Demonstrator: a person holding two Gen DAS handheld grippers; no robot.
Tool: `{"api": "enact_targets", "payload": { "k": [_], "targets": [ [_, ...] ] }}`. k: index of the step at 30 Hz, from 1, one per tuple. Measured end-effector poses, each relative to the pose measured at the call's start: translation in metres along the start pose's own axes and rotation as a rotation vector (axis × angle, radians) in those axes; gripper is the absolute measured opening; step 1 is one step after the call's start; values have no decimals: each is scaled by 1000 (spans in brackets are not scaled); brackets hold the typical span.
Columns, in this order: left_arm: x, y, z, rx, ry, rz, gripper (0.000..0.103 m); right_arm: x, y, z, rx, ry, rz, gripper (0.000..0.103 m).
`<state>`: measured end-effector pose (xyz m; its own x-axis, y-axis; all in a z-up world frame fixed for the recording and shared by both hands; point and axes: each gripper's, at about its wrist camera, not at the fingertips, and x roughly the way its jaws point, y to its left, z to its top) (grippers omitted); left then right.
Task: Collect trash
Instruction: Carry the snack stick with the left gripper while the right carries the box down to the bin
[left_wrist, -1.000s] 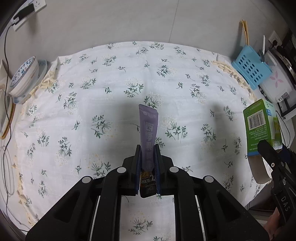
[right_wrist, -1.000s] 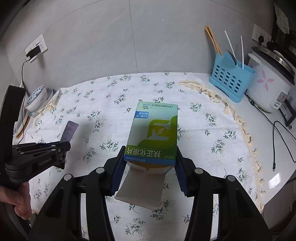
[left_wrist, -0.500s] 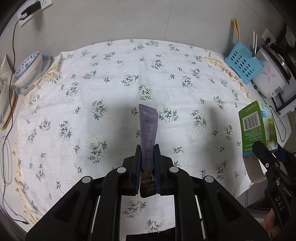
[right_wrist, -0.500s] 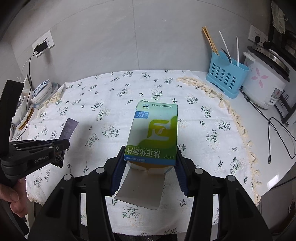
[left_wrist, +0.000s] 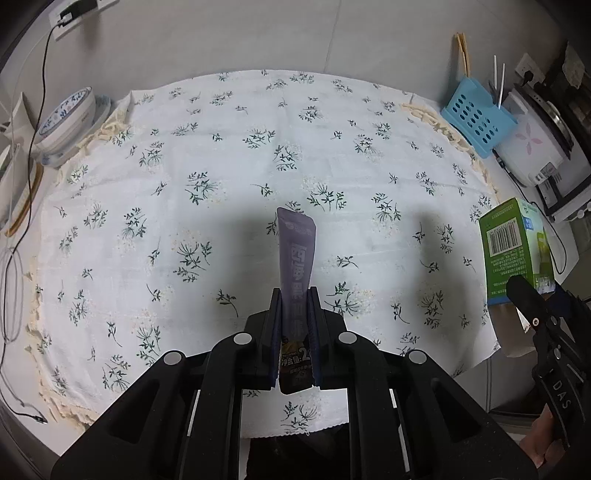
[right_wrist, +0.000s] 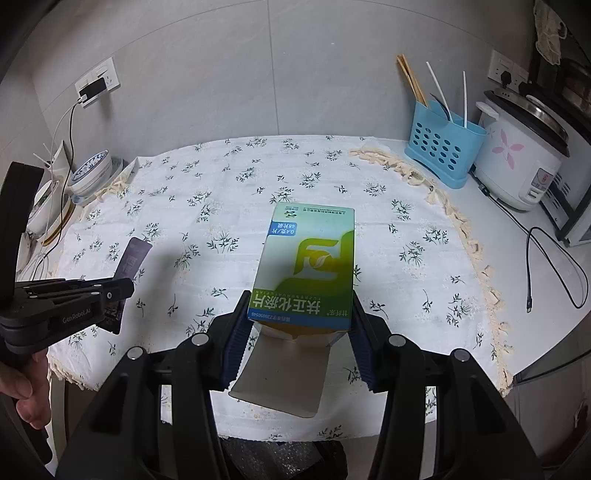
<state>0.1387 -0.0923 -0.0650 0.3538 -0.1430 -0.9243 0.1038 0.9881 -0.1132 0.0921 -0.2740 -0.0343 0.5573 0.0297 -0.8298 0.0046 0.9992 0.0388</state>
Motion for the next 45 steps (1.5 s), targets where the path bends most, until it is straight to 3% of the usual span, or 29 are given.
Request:
{"api": "enact_targets", "payload": {
  "k": [16,45],
  "targets": [
    [-29,-15,-42,-20,-19,-17,12,-35,0,-37,-27,-10,38,47],
    [-54,-49,-148,-66,-22,-19,12,-87,-16,-109,-63,3,107,47]
  ]
}}
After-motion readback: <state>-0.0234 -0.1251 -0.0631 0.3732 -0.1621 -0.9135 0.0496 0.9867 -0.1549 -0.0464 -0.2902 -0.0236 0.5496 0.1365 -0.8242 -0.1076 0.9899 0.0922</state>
